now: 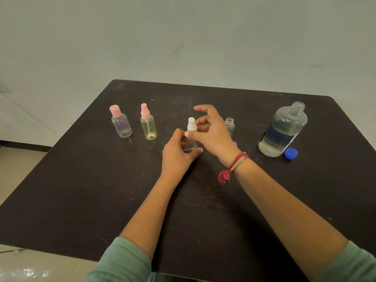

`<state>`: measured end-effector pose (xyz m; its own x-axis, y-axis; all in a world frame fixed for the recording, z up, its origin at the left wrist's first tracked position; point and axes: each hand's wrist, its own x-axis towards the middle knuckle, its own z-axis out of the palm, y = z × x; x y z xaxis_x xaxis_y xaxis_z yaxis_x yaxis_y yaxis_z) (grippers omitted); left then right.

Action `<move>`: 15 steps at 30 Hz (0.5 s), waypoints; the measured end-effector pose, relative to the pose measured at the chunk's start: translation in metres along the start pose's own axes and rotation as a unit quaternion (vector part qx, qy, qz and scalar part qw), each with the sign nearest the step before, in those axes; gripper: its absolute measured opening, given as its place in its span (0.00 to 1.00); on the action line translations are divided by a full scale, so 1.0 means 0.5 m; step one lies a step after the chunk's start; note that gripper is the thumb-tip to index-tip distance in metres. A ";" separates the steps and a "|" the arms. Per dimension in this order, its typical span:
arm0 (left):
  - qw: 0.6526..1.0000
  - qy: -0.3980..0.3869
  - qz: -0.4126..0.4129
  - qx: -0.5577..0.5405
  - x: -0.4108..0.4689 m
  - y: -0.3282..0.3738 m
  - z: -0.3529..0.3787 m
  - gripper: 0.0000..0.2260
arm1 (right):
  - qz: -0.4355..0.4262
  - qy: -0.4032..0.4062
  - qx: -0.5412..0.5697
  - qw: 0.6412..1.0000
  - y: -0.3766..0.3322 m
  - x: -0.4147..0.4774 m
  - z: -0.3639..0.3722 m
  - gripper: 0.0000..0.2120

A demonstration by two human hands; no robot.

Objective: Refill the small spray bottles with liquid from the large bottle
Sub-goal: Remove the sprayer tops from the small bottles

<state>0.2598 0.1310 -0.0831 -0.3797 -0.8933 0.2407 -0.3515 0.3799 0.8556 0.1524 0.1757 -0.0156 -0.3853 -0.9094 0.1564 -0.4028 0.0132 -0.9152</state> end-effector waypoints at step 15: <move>1.000 -0.004 -0.013 -0.021 -0.002 0.004 -0.003 0.19 | -0.018 0.072 0.179 0.981 -0.041 -0.011 -0.052 0.24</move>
<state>0.2606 0.1323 -0.0813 -0.3774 -0.9007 0.2151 -0.3246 0.3463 0.8802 0.1414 0.1913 0.0119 -0.5003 -0.8378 0.2187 -0.1103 -0.1889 -0.9758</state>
